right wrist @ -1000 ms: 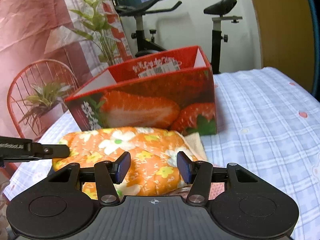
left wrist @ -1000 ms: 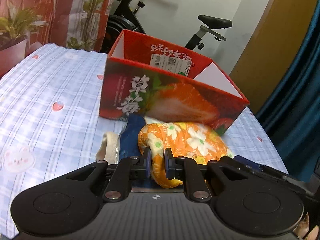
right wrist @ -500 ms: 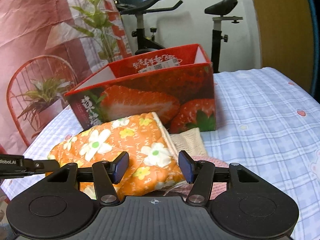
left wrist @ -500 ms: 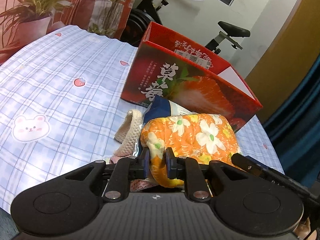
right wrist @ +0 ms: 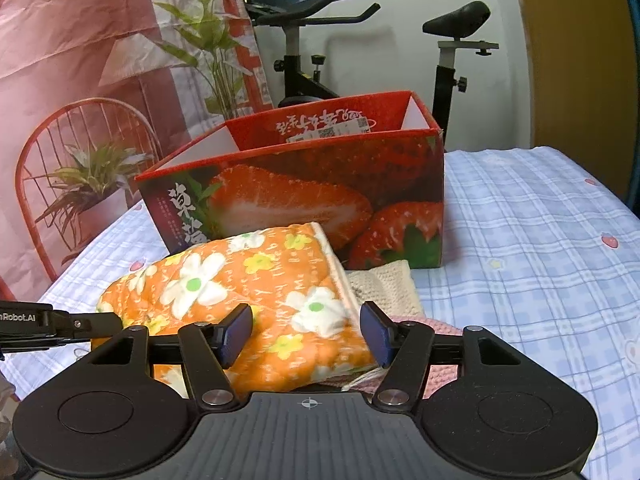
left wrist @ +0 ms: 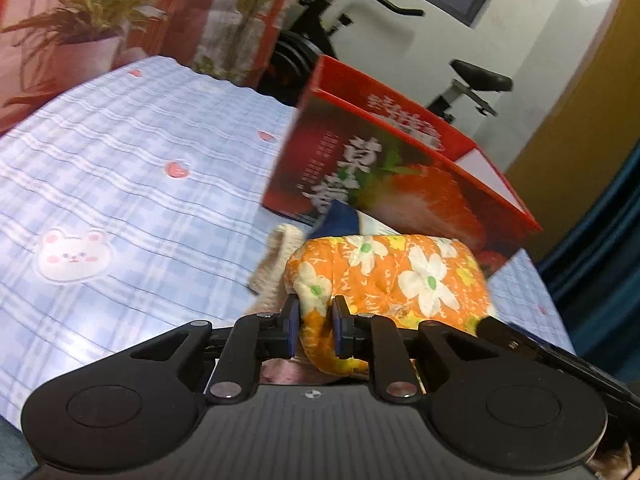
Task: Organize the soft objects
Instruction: 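Close the left tool on the orange floral pillow while the right tool grips its edge, then lift the orange floral pillow with both tools and carry it over the red box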
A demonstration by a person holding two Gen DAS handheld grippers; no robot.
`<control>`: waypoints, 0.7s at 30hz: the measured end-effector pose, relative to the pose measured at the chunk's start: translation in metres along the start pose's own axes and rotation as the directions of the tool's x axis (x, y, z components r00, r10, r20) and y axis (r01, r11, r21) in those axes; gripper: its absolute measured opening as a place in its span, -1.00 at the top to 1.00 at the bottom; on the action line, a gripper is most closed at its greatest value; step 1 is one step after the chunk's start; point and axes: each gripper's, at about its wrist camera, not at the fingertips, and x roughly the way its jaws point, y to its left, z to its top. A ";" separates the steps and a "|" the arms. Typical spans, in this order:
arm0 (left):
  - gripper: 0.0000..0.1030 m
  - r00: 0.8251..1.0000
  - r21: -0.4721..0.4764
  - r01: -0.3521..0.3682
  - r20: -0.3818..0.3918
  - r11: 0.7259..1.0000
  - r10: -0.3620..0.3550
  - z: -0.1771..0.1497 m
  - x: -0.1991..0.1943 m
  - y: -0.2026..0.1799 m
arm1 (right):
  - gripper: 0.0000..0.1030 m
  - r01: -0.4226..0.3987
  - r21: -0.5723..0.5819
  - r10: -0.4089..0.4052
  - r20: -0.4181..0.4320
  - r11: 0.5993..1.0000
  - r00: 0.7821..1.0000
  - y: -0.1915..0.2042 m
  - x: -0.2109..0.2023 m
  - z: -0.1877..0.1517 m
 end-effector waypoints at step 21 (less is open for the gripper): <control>0.63 0.996 0.023 -0.090 -0.024 0.996 0.091 -0.006 0.007 -0.001 | 0.40 -0.031 -0.098 0.034 0.029 0.995 0.999 0.017 -0.006 -0.005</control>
